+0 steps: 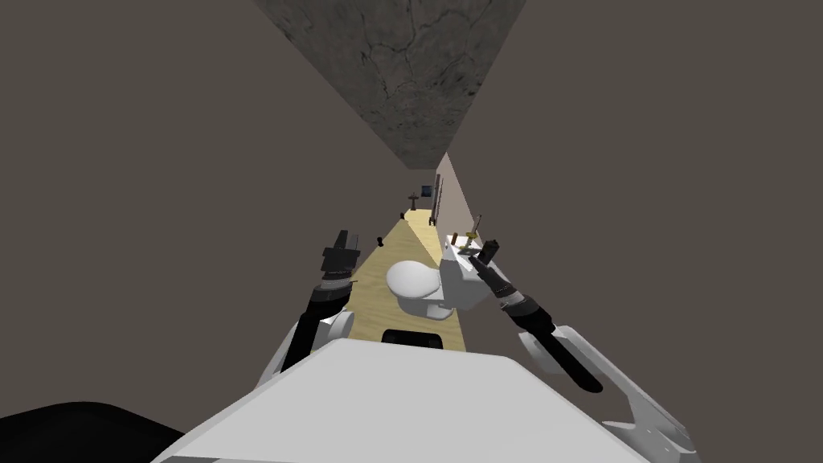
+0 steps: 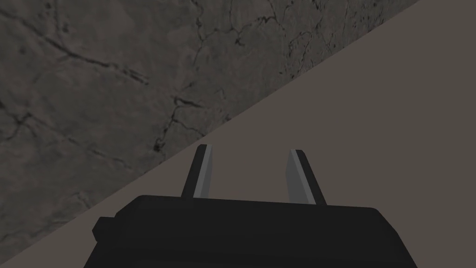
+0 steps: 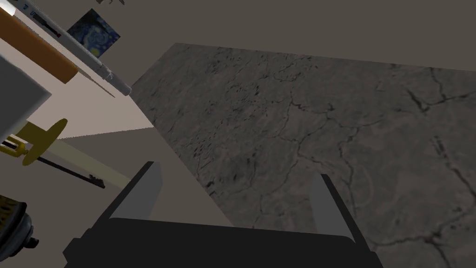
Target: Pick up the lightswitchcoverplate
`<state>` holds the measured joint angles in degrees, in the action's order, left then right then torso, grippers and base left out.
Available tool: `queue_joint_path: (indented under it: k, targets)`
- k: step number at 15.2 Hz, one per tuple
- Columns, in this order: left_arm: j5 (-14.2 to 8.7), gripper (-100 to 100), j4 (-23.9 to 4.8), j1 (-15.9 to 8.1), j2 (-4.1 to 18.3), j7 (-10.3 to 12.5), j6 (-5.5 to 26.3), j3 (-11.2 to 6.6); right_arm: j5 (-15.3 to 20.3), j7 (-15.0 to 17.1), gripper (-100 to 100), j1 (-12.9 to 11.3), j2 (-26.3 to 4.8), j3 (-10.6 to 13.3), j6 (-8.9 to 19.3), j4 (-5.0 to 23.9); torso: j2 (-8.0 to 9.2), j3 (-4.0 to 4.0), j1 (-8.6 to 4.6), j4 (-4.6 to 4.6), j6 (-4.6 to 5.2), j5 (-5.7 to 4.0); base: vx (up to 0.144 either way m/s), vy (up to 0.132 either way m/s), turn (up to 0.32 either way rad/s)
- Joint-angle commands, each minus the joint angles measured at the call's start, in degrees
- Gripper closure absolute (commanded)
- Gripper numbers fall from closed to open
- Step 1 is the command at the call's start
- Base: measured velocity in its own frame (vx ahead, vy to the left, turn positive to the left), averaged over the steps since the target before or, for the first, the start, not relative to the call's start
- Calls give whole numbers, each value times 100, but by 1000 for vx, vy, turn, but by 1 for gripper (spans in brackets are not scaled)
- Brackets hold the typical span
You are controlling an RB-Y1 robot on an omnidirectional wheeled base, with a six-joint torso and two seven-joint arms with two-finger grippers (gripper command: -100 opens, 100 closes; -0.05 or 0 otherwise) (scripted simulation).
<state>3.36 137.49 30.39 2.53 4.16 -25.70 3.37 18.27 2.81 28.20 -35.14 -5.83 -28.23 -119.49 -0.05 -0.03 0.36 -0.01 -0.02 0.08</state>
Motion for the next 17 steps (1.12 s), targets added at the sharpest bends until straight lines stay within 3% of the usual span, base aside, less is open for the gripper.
queue_joint_path:
  k: [1,14,15,17]
  targets:
    - [0,0,0,0,0,0,0,0,96,-13,-100,17,-286,-38,-60,88,0,0,0,0,0,0,18,96,74]
    - [0,0,0,0,0,0,0,0,655,-129,-100,70,-1722,-203,-362,641,-3,-2,-4,-1,1,0,19,75,51]
    - [0,0,0,0,0,0,0,0,797,-174,-100,81,-1925,-233,-435,786,-2,-1,-9,0,2,-1,24,57,67]
    - [0,0,0,0,0,0,0,0,797,-174,-100,81,-2070,-233,-435,786,-4,-2,-8,-1,0,-1,30,63,40]
